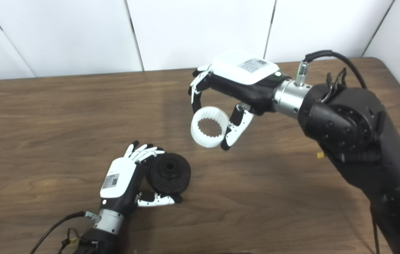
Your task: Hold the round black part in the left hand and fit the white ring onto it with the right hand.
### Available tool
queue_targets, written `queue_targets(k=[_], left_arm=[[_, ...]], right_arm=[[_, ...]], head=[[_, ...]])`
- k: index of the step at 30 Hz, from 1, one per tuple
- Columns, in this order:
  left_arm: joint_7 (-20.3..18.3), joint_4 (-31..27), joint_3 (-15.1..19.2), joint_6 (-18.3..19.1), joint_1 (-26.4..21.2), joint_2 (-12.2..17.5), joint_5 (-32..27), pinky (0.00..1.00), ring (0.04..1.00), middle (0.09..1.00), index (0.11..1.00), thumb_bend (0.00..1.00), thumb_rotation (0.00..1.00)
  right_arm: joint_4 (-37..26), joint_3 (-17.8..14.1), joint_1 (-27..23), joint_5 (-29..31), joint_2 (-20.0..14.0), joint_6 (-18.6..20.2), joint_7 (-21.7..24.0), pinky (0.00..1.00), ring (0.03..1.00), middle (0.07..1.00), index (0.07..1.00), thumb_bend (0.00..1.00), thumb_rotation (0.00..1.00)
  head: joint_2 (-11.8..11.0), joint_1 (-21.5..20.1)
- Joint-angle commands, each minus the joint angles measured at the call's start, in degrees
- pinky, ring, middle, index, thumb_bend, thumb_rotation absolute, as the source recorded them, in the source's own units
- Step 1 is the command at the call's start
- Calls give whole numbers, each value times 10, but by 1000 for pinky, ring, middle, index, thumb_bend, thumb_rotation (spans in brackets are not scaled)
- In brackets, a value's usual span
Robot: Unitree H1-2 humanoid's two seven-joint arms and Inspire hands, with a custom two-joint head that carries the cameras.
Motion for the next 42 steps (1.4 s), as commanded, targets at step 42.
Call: queue_targets(k=[42], left_arm=[[-40,34,-49,100,12,-4,31,1000,904,822,484,525,65]], right_arm=[[119,59,65,-76,121,-132,-80,897,923,789,483,525,137]], head=[[-7,30]])
